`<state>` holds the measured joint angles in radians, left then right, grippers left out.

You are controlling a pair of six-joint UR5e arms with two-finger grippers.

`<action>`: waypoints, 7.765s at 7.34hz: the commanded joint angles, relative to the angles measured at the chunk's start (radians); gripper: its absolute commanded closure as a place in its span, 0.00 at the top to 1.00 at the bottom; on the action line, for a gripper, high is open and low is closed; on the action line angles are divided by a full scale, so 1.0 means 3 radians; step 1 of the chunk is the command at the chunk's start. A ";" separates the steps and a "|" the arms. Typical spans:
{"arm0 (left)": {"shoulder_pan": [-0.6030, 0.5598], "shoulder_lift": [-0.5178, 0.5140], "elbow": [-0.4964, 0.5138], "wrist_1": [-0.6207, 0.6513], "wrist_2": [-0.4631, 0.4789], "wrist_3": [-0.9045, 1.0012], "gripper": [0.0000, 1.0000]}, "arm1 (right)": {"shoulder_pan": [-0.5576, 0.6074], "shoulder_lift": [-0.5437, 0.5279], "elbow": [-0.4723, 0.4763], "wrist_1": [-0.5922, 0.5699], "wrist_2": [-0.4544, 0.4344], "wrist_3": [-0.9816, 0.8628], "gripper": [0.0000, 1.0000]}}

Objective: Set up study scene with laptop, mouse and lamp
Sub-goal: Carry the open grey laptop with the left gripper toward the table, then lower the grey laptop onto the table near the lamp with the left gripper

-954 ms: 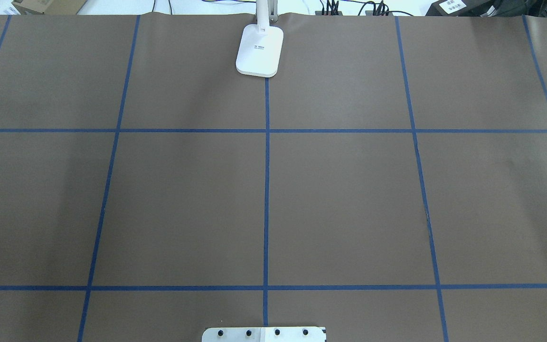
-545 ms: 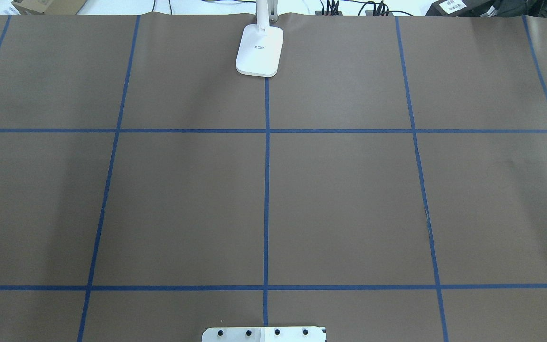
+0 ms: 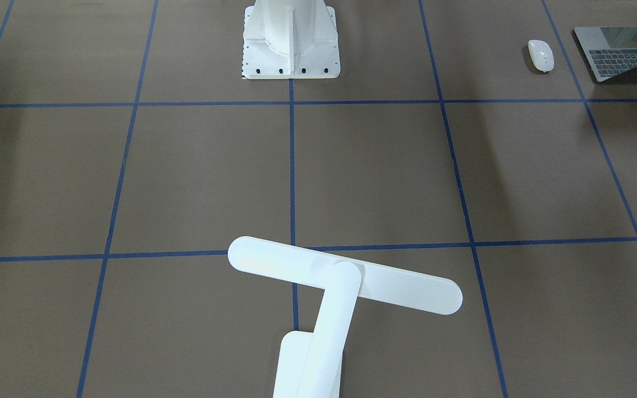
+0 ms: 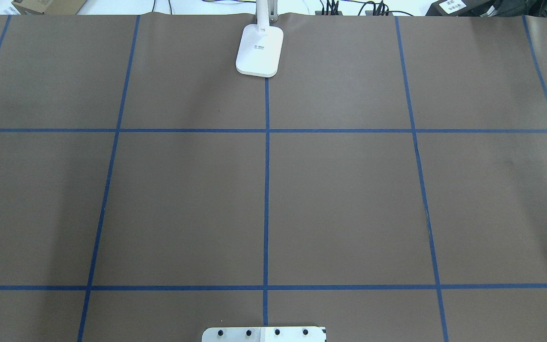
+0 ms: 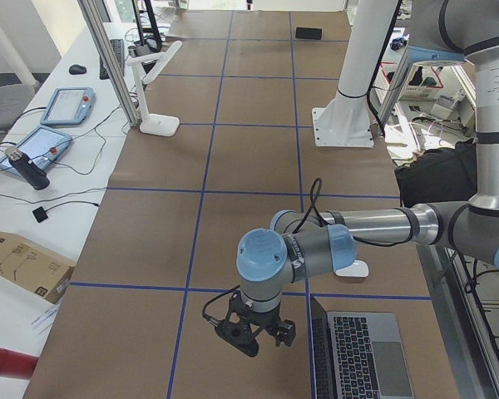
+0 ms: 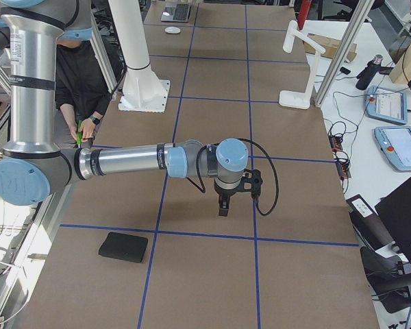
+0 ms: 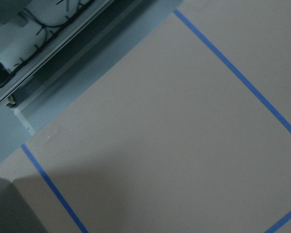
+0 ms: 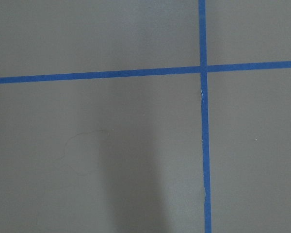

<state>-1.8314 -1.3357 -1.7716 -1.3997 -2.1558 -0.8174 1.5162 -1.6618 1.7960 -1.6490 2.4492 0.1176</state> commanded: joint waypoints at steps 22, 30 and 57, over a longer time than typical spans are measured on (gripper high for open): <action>-0.0016 0.0642 0.0114 -0.0013 -0.0341 -0.0650 0.00 | 0.0008 -0.0080 0.0139 0.0000 0.0375 0.0002 1.00; -0.0174 -0.0182 -0.0849 0.1544 -0.0300 -0.0660 0.00 | 0.0008 -0.0218 0.0257 0.0000 0.0380 0.0002 1.00; 0.2883 -0.4030 0.1215 0.1130 -0.0878 -0.4877 0.00 | 0.0018 -0.0223 0.0032 -0.0036 0.0344 0.0002 1.00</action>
<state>-0.9672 -2.5403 -1.4704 -0.9634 -2.4221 -2.2375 1.5217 -1.7293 1.8077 -1.6587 2.5501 0.1181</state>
